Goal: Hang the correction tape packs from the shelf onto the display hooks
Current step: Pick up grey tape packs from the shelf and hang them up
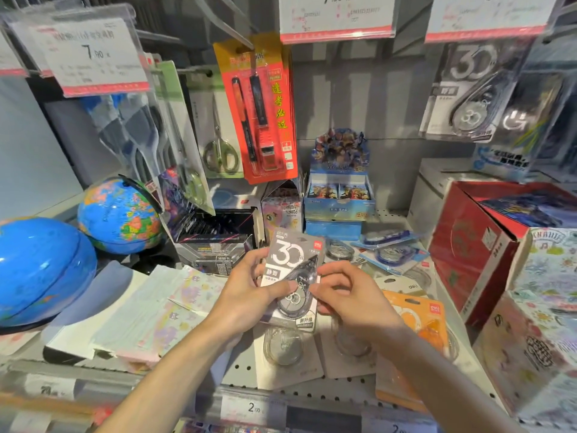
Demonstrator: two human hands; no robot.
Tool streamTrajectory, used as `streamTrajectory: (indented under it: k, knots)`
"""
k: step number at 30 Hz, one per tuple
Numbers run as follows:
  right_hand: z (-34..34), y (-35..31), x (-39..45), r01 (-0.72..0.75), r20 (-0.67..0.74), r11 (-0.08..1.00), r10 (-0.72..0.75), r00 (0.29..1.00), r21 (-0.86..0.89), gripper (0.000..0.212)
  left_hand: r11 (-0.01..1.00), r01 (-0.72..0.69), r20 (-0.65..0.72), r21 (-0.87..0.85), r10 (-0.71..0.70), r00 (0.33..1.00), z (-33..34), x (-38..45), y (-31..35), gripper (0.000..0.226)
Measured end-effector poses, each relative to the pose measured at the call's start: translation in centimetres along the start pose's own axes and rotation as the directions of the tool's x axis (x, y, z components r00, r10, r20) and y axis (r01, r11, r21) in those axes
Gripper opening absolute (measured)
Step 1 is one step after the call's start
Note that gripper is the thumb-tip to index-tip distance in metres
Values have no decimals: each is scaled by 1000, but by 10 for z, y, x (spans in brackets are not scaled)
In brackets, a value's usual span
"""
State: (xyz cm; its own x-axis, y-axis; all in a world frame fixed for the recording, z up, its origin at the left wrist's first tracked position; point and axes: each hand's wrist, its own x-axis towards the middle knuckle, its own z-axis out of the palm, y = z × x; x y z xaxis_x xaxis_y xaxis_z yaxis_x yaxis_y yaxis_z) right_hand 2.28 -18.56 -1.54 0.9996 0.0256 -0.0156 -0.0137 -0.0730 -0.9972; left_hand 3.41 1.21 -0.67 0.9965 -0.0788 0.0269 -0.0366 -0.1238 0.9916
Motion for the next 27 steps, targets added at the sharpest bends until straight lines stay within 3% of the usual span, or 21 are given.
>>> streamTrajectory:
  k: [3,6,9,11,13,16,18,27]
  knots:
    - [-6,-9,-1,39,-6,998,-38,999,46,23,1000,-22,69,1,22,997,-2,4,3,69]
    - [-12,-21,2,73,28,997,-73,997,21,21,996,-76,30,37,75,997,-4,10,9,80]
    - [-21,-29,18,162,-8,953,-170,985,-257,17,988,-138,-38,75,141,989,-6,17,16,78]
    - [-27,-32,36,199,-70,807,-284,956,-556,17,985,-145,-77,89,152,985,-9,19,19,73]
    - [-32,-32,54,156,-86,618,-344,935,-770,31,980,-149,-106,130,163,981,-13,21,22,71]
    - [-32,-26,74,57,-50,464,-215,975,-884,54,967,-168,-131,191,195,972,-19,20,22,65]
    - [-29,-19,82,21,-35,422,-124,992,-906,62,960,-180,-145,213,213,966,-22,18,22,61]
    - [-35,-27,78,-30,-120,665,-90,989,-746,58,969,-148,-204,197,188,961,-28,12,25,56]
